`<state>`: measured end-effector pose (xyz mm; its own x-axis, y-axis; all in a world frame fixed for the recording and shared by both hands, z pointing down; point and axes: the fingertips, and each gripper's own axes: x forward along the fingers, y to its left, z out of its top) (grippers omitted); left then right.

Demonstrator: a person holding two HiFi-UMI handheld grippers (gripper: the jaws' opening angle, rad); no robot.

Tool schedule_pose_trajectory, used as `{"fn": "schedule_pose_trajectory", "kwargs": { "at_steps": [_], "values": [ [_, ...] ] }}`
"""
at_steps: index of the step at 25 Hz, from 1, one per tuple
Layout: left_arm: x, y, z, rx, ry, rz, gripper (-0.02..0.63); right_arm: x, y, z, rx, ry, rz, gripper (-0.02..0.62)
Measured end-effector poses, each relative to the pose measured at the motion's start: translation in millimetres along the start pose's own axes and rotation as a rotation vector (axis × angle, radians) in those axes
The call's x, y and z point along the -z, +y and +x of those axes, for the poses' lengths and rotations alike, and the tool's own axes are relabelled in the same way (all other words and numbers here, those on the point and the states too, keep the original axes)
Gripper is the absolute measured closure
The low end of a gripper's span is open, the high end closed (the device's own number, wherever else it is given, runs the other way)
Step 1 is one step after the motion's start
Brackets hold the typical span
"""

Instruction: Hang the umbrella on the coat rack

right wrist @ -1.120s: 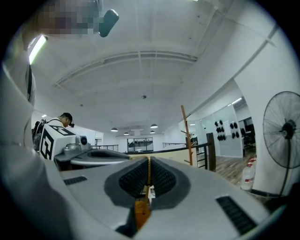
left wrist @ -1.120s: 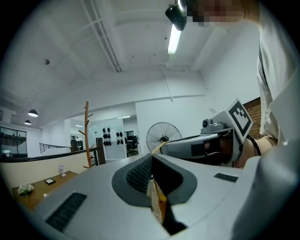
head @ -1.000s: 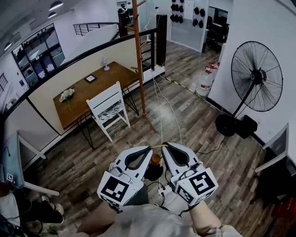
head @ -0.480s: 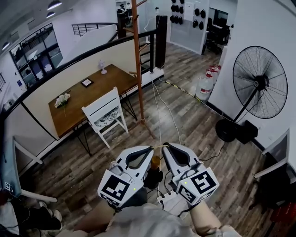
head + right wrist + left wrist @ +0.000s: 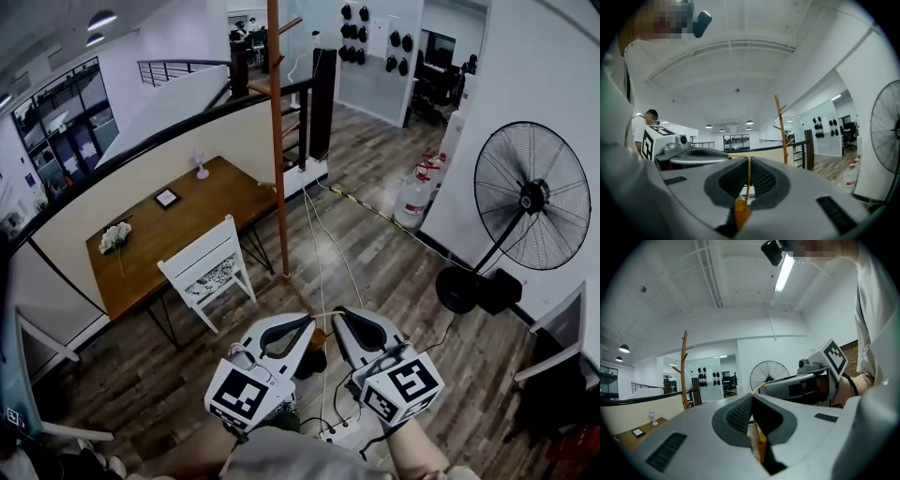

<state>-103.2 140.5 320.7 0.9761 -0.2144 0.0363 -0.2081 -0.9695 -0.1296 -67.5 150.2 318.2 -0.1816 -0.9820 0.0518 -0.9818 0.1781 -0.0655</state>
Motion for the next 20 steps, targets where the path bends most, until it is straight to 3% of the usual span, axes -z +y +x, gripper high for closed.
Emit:
{"fn": "schedule_pose_trajectory", "kwargs": {
  "at_steps": [11,20],
  "values": [
    [9.0,146.5,50.4,-0.016,-0.018,-0.001,0.606,-17.3,-42.8,145.5,-0.018,-0.011,-0.033,0.586],
    [14.0,191.7,82.9,-0.005,-0.029,0.010,0.606,-16.0,-76.6,196.9,-0.019,-0.010,-0.013,0.586]
  ]
}}
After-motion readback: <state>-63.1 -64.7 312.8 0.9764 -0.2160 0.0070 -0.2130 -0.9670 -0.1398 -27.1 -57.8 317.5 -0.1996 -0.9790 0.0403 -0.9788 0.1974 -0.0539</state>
